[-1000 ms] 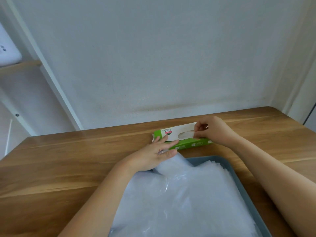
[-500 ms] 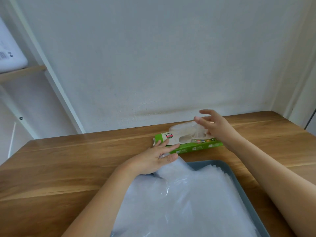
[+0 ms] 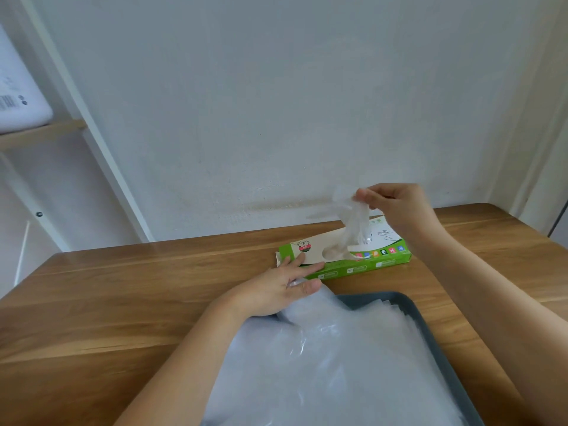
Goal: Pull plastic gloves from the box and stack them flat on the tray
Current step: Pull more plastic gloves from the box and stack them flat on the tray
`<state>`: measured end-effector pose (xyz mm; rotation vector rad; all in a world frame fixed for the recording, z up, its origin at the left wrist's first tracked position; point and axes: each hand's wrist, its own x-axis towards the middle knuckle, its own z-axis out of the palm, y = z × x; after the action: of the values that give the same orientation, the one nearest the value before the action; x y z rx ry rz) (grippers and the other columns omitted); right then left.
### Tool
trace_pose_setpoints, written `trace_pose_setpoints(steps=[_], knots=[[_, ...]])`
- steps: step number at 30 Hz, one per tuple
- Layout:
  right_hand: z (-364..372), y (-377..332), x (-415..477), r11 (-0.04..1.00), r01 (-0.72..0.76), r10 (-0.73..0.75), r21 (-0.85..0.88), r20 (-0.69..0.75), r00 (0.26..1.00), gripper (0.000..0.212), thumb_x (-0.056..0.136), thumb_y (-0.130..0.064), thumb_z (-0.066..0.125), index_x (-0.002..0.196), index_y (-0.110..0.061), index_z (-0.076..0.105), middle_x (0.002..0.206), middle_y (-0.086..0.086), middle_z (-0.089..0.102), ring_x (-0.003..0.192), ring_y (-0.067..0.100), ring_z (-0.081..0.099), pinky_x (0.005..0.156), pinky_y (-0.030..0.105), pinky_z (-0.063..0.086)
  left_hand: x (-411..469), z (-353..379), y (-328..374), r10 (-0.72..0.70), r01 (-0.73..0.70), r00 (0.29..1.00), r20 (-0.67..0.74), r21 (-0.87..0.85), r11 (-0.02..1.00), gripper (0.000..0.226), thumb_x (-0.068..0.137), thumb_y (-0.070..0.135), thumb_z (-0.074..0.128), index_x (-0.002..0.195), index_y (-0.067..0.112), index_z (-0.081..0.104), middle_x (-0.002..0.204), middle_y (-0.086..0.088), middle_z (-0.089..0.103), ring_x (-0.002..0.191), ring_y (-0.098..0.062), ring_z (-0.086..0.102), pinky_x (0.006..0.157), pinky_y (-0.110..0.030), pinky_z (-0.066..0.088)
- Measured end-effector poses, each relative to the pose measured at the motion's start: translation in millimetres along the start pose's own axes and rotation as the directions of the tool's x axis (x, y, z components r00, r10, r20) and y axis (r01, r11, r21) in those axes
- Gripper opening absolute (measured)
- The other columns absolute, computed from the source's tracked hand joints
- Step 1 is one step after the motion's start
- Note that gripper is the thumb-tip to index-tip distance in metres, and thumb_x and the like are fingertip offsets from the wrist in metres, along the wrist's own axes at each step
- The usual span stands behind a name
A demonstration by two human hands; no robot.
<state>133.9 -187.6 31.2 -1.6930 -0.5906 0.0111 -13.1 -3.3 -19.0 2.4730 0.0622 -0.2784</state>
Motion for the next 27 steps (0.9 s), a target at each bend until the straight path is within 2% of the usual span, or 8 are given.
trace_pose_setpoints(steps=[5, 9, 11, 13, 14, 18, 22, 27], knots=[[-4.3, -27.1, -3.1, 0.967, 0.078, -0.078, 0.242, -0.006, 0.997, 0.011, 0.083, -0.026, 0.069, 0.077, -0.019, 0.075, 0.076, 0.003, 0.070, 0.077, 0.018, 0.054, 0.083, 0.030, 0.044, 0.1, 0.0, 2.6, -0.017, 0.017, 1.000, 0.006, -0.007, 1.000, 0.053, 0.095, 0.053, 0.040, 0.146, 0.048, 0.027, 0.161, 0.010, 0.000, 0.147, -0.010, -0.010, 0.121, -0.041, -0.001], [-9.4, -56.5, -12.0, 0.922, 0.192, -0.219, 0.336, 0.044, 0.975, 0.018, 0.071, -0.032, 0.071, 0.079, -0.018, 0.077, 0.077, 0.004, 0.070, 0.074, 0.017, 0.055, 0.073, 0.023, 0.047, -2.0, -1.2, 3.1, -0.006, 0.007, 1.000, 0.014, -0.074, 0.997, 0.055, 0.089, 0.063, 0.041, 0.142, 0.047, 0.039, 0.160, 0.013, 0.014, 0.147, -0.004, 0.004, 0.122, -0.035, 0.008], [-7.2, -59.5, -16.1, 0.942, 0.168, -0.216, 0.291, 0.139, 0.966, 0.016, 0.071, -0.025, 0.071, 0.083, -0.016, 0.075, 0.078, 0.002, 0.070, 0.069, 0.012, 0.054, 0.066, 0.019, 0.044, -4.1, -5.2, 8.6, -0.016, -0.005, 0.994, -0.104, -0.196, 0.981, 0.037, 0.093, 0.055, 0.046, 0.121, 0.036, 0.062, 0.134, 0.012, 0.057, 0.122, 0.005, 0.049, 0.105, -0.012, 0.033], [-1.6, -55.9, -18.4, 0.964, 0.121, -0.171, 0.237, 0.204, 0.964, 0.012, 0.074, -0.017, 0.072, 0.085, -0.012, 0.074, 0.079, 0.005, 0.070, 0.067, 0.011, 0.053, 0.066, 0.022, 0.042, -10.2, -14.2, 18.4, -0.024, -0.035, 0.965, -0.260, -0.219, 0.975, 0.027, 0.100, 0.039, 0.044, 0.097, 0.020, 0.062, 0.092, 0.011, 0.063, 0.077, 0.005, 0.057, 0.071, -0.001, 0.037], [1.8, -53.5, -19.3, 0.969, 0.097, -0.148, 0.226, 0.220, 0.964, 0.009, 0.076, -0.014, 0.072, 0.084, -0.012, 0.074, 0.079, 0.006, 0.070, 0.067, 0.012, 0.054, 0.067, 0.023, 0.041, -12.8, -18.5, 21.0, -0.013, -0.067, 0.946, -0.324, -0.236, 0.969, 0.029, 0.101, 0.034, 0.041, 0.093, 0.014, 0.060, 0.085, 0.012, 0.060, 0.076, 0.004, 0.054, 0.067, -0.002, 0.037], [14.6, -45.2, -20.4, 0.972, 0.063, -0.116, 0.227, 0.228, 0.967, 0.010, 0.083, -0.005, 0.069, 0.081, -0.014, 0.072, 0.079, 0.005, 0.071, 0.072, 0.015, 0.058, 0.067, 0.020, 0.046, -13.7, -27.5, 19.1, -0.076, -0.150, 0.921, -0.382, -0.529, 0.835, 0.037, 0.103, 0.034, 0.038, 0.106, 0.007, 0.064, 0.110, -0.005, 0.067, 0.112, -0.014, 0.057, 0.104, -0.029, 0.043], [20.3, -41.1, -21.7, 0.965, 0.025, -0.080, 0.261, 0.201, 0.976, 0.019, 0.087, 0.006, 0.060, 0.086, -0.011, 0.069, 0.080, 0.007, 0.070, 0.073, 0.014, 0.063, 0.073, 0.024, 0.052, -8.9, -25.6, 25.7, -0.074, -0.259, 0.898, -0.435, -0.655, 0.710, 0.043, 0.086, 0.053, 0.056, 0.110, 0.021, 0.071, 0.115, 0.000, 0.071, 0.112, -0.014, 0.064, 0.097, -0.032, 0.049], [12.7, -34.7, -14.3, 0.933, -0.035, -0.007, 0.359, 0.115, 0.993, 0.016, 0.088, 0.004, 0.060, 0.093, -0.010, 0.068, 0.074, 0.002, 0.072, 0.067, 0.010, 0.066, 0.066, 0.019, 0.054, -7.5, -24.8, 30.7, -0.133, -0.298, 0.828, -0.545, -0.628, 0.718, 0.027, 0.100, 0.028, 0.048, 0.101, 0.021, 0.073, 0.101, 0.003, 0.075, 0.101, -0.011, 0.068, 0.095, -0.034, 0.050]])
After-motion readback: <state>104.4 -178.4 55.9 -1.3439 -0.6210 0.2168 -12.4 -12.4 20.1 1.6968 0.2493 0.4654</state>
